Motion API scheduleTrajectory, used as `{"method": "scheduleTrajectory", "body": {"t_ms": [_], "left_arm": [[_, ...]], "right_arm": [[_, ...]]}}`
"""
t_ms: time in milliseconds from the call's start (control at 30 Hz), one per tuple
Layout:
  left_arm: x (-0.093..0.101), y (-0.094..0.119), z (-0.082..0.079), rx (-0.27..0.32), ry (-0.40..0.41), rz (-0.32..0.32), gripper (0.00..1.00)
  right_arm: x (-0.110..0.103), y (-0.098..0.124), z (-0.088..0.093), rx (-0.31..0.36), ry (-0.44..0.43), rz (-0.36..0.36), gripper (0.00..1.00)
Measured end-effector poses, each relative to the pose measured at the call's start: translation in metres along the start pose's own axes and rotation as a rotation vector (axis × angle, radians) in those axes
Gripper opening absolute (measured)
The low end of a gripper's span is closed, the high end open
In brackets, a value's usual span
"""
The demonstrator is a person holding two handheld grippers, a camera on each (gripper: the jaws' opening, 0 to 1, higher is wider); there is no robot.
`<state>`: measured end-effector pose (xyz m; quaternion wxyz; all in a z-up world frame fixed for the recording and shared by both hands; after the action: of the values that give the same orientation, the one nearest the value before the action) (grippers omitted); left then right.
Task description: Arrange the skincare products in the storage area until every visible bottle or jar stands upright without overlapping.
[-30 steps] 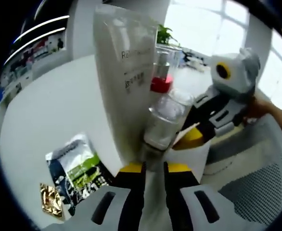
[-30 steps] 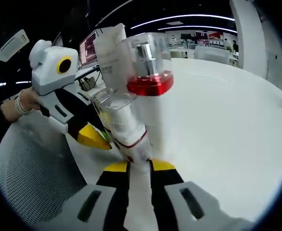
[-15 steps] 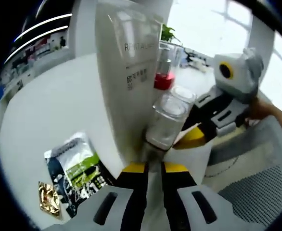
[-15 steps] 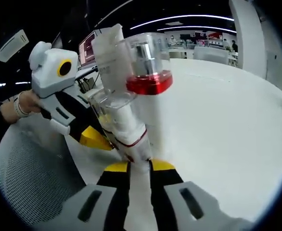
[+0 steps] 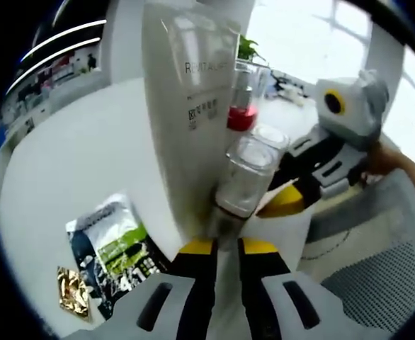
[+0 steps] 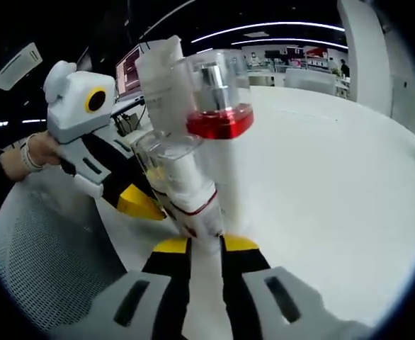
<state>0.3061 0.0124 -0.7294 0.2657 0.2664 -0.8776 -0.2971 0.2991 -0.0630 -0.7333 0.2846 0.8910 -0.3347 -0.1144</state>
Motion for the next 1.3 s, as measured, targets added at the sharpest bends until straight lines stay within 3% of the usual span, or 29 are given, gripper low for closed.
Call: {"method": "scheduleTrajectory", "body": {"t_ms": [433, 733, 1300], "left_arm": [[0.001, 0.017, -0.004, 0.023, -0.021, -0.012, 0.13], [-0.002, 0.035, -0.006, 0.042, -0.031, -0.033, 0.22], [-0.017, 0.077, -0.001, 0.118, 0.001, -0.099, 0.35]], "right_arm": [[-0.001, 0.009, -0.004, -0.006, 0.009, 0.015, 0.22], [-0.003, 0.018, -0.010, -0.018, 0.008, 0.031, 0.26], [-0.006, 0.033, -0.024, -0.039, 0.022, 0.093, 0.56]]}}
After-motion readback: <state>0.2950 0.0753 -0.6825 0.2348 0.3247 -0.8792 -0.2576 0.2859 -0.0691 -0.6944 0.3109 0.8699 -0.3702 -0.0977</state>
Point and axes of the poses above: the point that each gripper's makers call its tool centre point, and the gripper's own axes: y roughly backward along the fingers, x roughly to its right, z roughly out of its underside, the point moved 2 cm from there along y, roughly backward along the fingers, and after that the axes turned 10 degrees about y, right-handed, at the moved point
